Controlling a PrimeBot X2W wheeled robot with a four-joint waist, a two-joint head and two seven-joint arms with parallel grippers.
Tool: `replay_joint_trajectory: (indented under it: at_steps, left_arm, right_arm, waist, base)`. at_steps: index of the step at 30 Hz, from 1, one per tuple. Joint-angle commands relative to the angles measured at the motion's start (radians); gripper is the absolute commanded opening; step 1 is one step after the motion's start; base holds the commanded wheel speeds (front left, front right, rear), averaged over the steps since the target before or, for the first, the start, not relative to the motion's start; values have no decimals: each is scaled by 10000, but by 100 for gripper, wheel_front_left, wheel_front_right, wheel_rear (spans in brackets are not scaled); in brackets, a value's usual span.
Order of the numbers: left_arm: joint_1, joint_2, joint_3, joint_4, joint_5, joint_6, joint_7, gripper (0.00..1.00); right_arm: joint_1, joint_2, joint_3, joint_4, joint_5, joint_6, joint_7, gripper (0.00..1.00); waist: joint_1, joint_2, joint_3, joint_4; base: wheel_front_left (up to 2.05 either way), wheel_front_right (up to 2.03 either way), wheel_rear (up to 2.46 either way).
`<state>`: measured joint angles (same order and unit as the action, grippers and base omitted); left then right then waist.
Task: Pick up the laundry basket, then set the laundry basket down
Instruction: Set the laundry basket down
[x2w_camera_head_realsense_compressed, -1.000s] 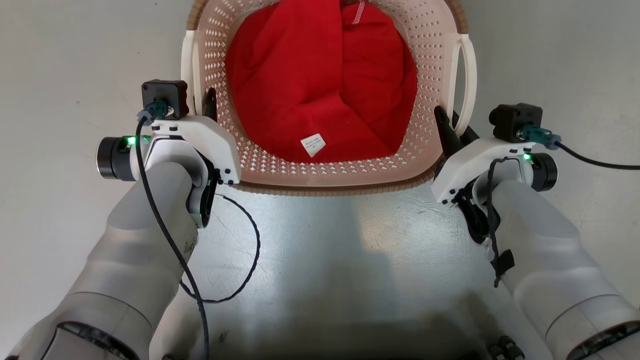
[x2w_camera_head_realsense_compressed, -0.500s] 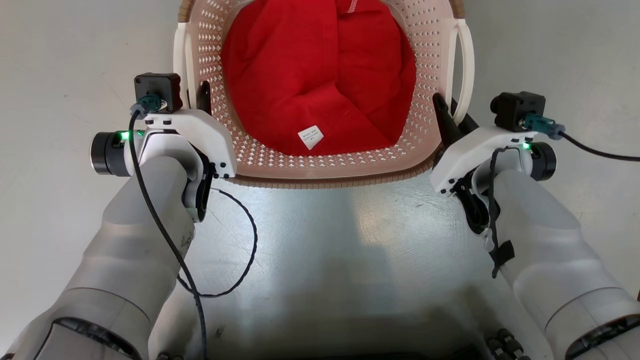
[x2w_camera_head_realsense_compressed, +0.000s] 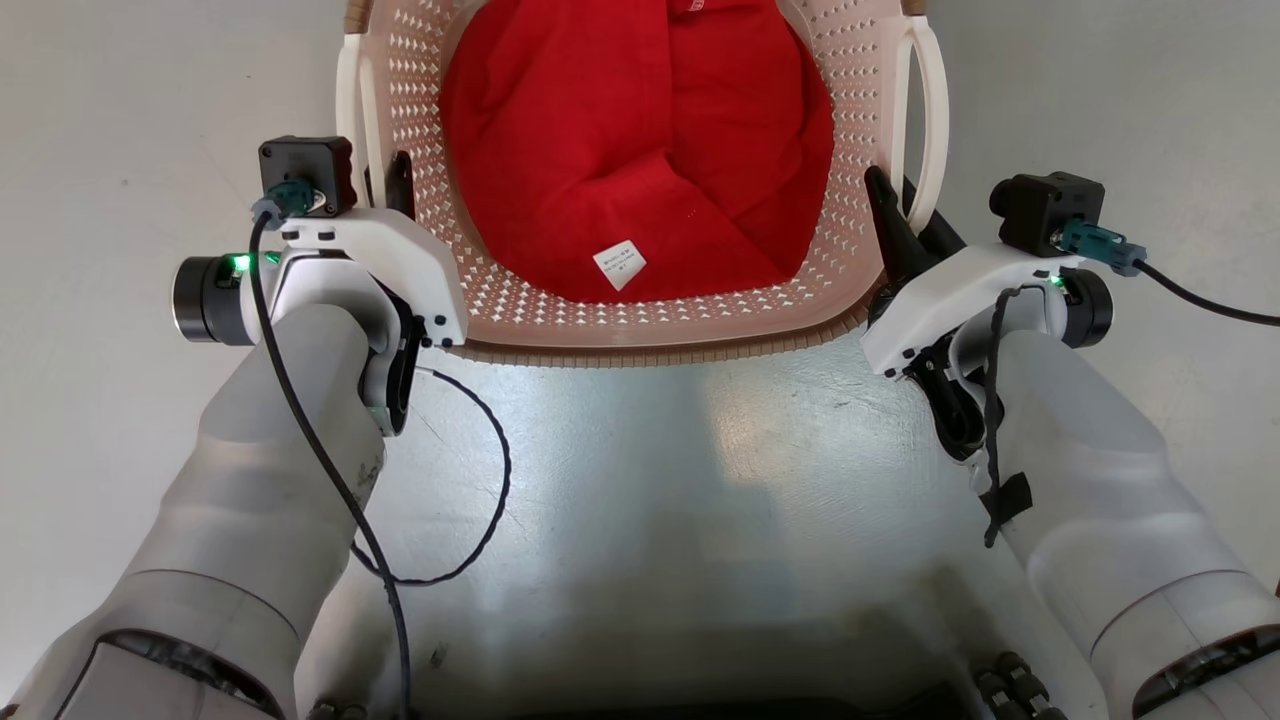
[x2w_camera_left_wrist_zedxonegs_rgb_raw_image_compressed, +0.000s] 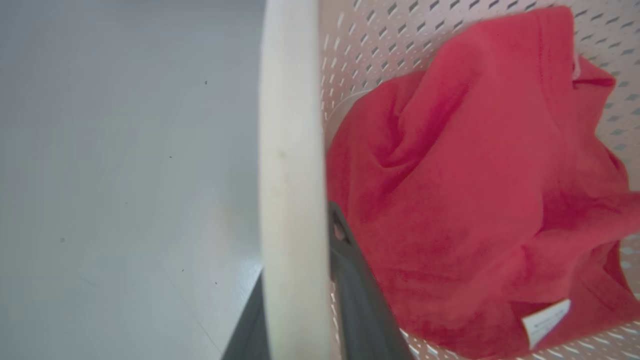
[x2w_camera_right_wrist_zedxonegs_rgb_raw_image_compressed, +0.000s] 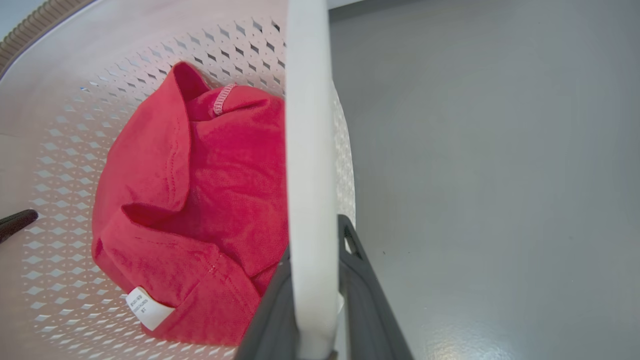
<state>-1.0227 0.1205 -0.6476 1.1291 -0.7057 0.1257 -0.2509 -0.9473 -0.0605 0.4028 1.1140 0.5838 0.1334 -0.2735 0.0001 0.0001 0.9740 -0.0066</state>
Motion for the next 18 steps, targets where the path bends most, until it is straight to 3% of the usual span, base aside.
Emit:
replay_joint_trajectory:
  at_steps: [1, 18]
  left_arm:
    - [-63, 354, 145, -22, 261, 58, -108, 0]
    - [-13, 268, 413, 130, 402, -1, -109, 0]
  right_arm:
    - [325, 103, 229, 129, 46, -27, 118, 0]
    - [374, 103, 442, 11, 232, -27, 118, 0]
  waist:
    - [-1, -1, 26, -14]
    - [-1, -1, -53, -98]
  base:
    - [0, 0, 0]
    - [0, 0, 0]
